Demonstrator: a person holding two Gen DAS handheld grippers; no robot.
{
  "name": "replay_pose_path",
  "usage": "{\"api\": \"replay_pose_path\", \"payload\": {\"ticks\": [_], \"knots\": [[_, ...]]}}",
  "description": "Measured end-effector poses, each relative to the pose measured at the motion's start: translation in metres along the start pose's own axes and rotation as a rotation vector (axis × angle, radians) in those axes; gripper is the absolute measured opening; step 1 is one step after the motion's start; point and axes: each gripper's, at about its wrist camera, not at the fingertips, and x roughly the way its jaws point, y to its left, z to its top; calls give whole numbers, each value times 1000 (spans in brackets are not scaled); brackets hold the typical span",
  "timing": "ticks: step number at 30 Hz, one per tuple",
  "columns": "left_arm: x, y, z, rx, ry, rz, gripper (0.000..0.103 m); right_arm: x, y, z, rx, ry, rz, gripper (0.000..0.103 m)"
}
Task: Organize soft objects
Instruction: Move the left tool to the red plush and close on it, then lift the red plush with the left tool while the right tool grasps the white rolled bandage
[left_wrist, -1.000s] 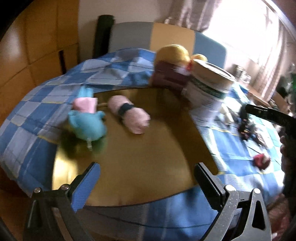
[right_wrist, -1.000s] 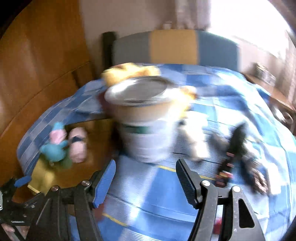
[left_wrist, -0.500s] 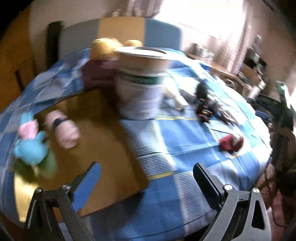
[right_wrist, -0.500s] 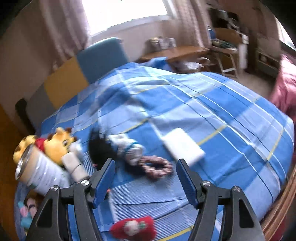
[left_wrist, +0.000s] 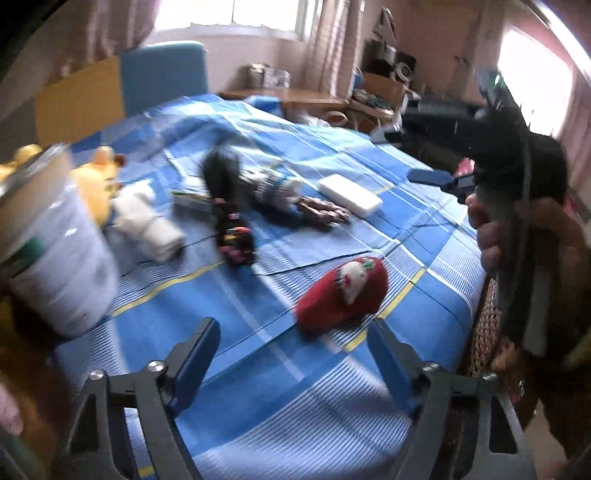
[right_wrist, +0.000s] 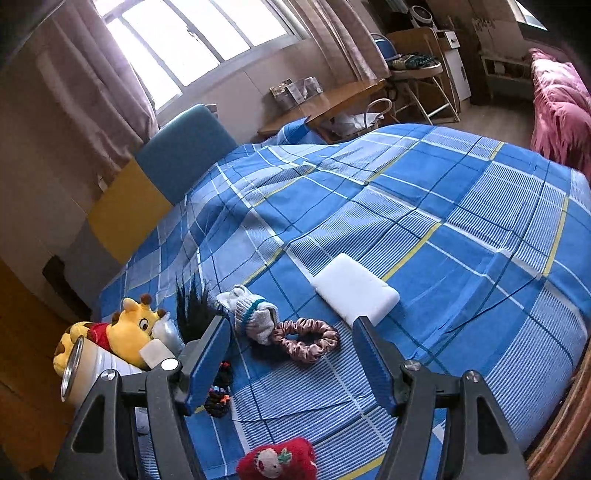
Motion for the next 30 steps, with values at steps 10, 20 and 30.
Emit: {"api": "replay_pose_path", "payload": {"ticks": [10, 20, 30], "knots": [[71, -54, 25, 134, 105, -15, 77, 2, -11, 0, 62, 16, 49, 70], [55, -22, 17, -47, 22, -45, 25, 5, -10, 0, 56, 24, 46, 70], [18, 57, -44, -215, -24, 213, 27, 8, 10, -5, -60, 47, 27, 70]]}}
